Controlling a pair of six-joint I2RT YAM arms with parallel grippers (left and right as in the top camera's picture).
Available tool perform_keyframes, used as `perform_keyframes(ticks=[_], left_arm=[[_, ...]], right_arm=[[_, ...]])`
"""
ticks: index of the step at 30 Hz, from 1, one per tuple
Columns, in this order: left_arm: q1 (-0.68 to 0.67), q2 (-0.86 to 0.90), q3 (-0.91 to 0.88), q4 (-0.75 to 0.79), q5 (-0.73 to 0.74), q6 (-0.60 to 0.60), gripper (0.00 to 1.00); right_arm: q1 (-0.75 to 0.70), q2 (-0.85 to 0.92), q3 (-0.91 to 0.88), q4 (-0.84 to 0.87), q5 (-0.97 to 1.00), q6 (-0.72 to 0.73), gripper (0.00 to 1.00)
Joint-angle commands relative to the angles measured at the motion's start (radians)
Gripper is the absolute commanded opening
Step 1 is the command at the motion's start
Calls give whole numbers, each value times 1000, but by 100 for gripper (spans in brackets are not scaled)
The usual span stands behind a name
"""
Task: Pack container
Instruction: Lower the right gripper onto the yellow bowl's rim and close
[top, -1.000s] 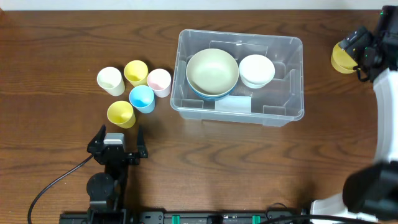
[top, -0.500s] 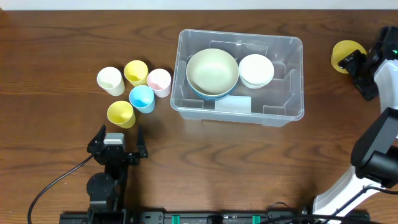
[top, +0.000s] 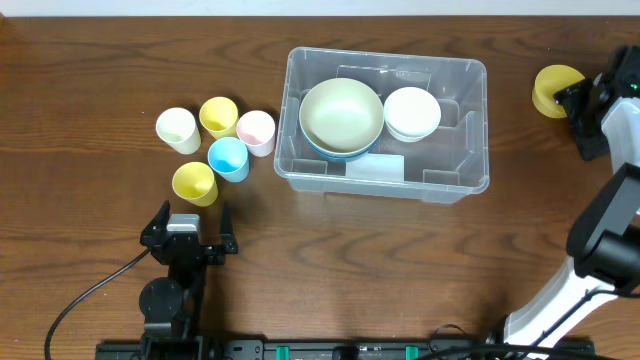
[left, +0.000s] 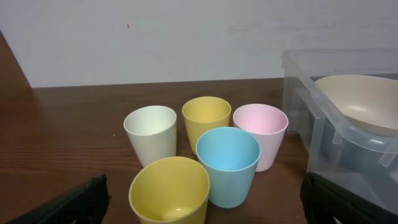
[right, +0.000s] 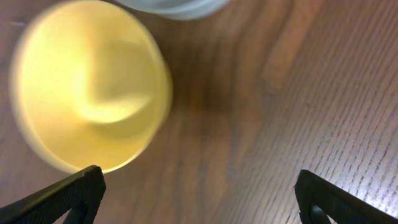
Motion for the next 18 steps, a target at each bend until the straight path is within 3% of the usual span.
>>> perform_keyframes(ticks=[1,13,18], left_arm=[[4,-6,-14,-38,14,14,98],[4,-6,-14,-39,14,14,98],[4,-6,-14,-39,14,14,98]], right_arm=[[-38,44,3,-8,14,31,99],[-77,71,3,-5,3,-33,99],[-78,71,3,44,-209,-32,98]])
